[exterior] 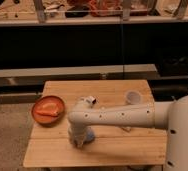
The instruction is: Wipe the white sponge on the table
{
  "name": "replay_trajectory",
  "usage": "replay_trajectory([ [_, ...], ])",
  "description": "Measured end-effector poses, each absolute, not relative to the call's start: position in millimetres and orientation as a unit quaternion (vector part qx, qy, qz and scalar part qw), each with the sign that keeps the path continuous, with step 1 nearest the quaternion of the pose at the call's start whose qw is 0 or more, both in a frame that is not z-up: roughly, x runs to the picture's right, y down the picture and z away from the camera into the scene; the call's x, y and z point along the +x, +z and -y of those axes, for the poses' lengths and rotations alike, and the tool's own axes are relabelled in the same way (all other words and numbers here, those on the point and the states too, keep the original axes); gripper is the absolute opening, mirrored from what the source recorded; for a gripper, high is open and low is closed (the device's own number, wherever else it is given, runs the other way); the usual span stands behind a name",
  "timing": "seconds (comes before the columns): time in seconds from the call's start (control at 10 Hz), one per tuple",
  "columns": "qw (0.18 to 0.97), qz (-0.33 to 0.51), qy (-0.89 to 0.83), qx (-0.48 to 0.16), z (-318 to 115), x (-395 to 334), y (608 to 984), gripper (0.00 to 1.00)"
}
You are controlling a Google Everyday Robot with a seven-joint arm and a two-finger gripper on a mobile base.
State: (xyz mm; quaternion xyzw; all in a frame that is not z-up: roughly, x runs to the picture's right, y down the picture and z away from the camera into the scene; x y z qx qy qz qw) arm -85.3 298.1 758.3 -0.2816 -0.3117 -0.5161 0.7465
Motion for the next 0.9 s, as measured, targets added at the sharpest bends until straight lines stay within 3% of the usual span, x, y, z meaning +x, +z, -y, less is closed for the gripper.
replay_trajectory([
  [0.5, 0.746, 0.321, -0.502, -0.298, -339.0, -18.8, 744.5, 0.04],
  [0.9, 0.782, 0.304, -0.462, -0.286, -314.8, 35.0, 740.6, 0.04],
])
